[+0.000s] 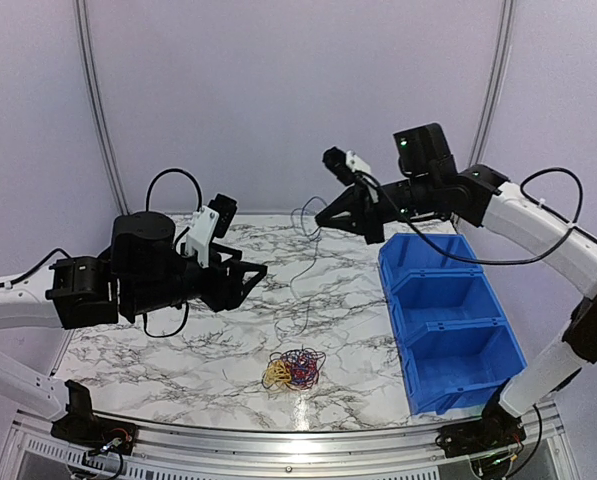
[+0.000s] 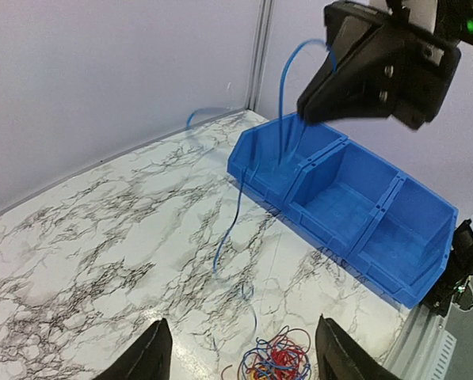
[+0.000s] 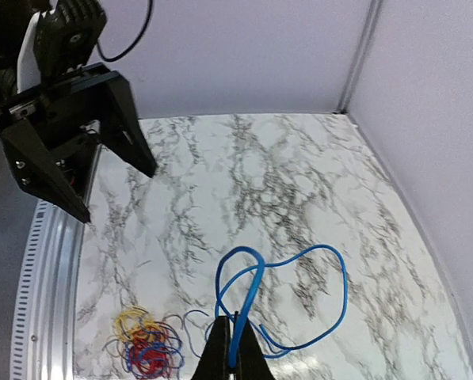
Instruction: Untangle the cables
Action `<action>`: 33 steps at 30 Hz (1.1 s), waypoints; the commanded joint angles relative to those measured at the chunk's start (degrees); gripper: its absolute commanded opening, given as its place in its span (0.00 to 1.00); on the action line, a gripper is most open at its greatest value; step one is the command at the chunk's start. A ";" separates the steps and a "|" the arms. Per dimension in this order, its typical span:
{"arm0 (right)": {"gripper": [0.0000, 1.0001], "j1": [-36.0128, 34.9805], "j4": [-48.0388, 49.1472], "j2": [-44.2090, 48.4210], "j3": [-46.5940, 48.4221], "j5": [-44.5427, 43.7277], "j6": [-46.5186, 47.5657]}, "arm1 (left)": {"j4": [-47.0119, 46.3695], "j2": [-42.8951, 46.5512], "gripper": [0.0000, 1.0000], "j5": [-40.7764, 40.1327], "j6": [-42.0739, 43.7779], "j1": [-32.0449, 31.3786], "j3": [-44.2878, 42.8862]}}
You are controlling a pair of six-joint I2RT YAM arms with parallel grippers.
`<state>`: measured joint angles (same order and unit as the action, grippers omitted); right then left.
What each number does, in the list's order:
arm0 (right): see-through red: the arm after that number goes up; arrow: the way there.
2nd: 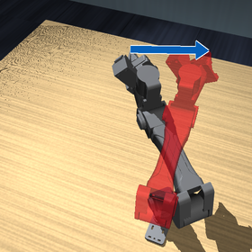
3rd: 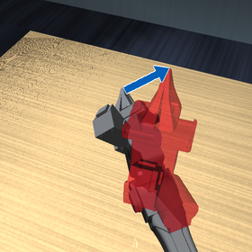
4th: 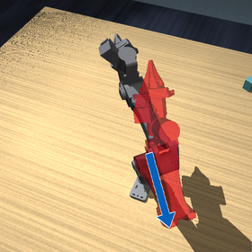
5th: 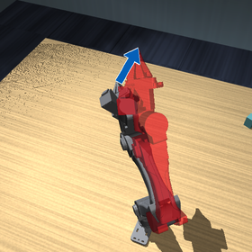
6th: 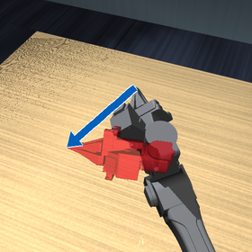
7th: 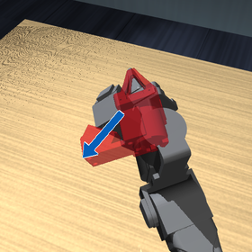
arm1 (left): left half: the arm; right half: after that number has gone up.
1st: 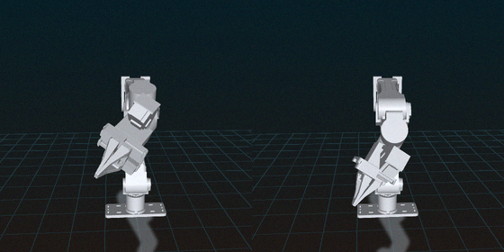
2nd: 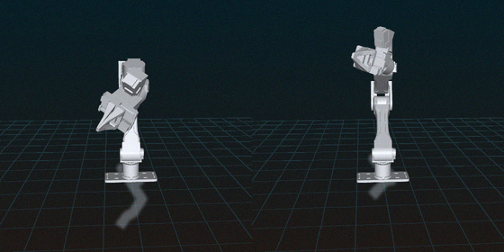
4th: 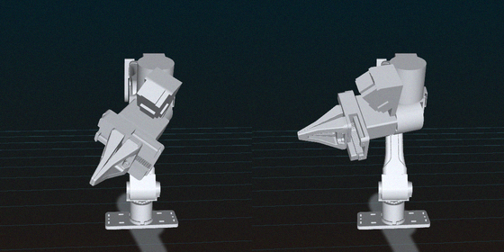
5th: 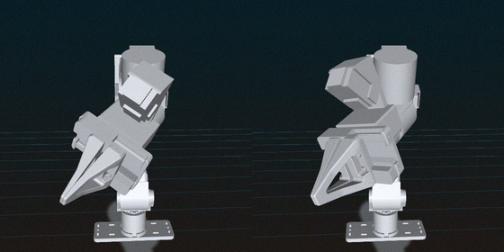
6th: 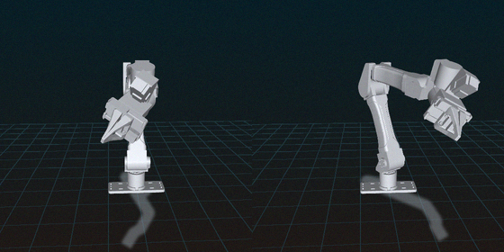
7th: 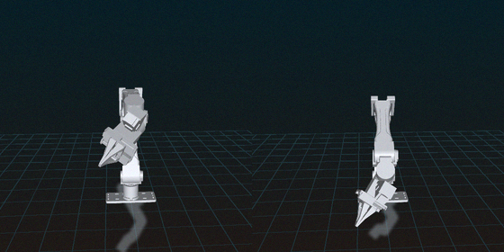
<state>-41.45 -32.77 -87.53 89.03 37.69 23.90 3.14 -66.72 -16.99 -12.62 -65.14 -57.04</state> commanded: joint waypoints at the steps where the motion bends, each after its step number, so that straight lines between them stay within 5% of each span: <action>1: 0.00 8.03 1.92 6.04 -2.34 -2.99 0.87 | -1.96 2.46 0.67 -5.22 2.09 0.20 2.67; 8: 0.00 21.79 3.68 10.22 -4.12 -4.16 -0.35 | -5.14 1.55 0.80 -15.44 9.06 0.43 3.68; 16: 0.00 37.05 4.55 11.48 -7.98 -3.68 0.00 | -11.30 0.95 0.82 -14.08 8.90 0.90 7.28; 23: 0.00 40.82 4.71 10.09 -16.50 -7.06 2.80 | -9.40 0.22 0.82 -15.39 6.43 1.03 8.42; 28: 0.61 40.82 -0.73 6.22 -16.87 -15.70 3.45 | -7.86 -1.48 0.82 -14.88 0.17 1.16 9.59; 33: 0.67 40.30 1.14 13.10 -19.73 -17.40 3.44 | -8.91 -3.11 0.82 -13.15 -5.08 1.16 12.37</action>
<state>-0.71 -31.94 -80.73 69.71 23.88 27.03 -4.84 -68.36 -31.20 -12.14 -64.38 -47.09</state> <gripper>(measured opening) 0.672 0.821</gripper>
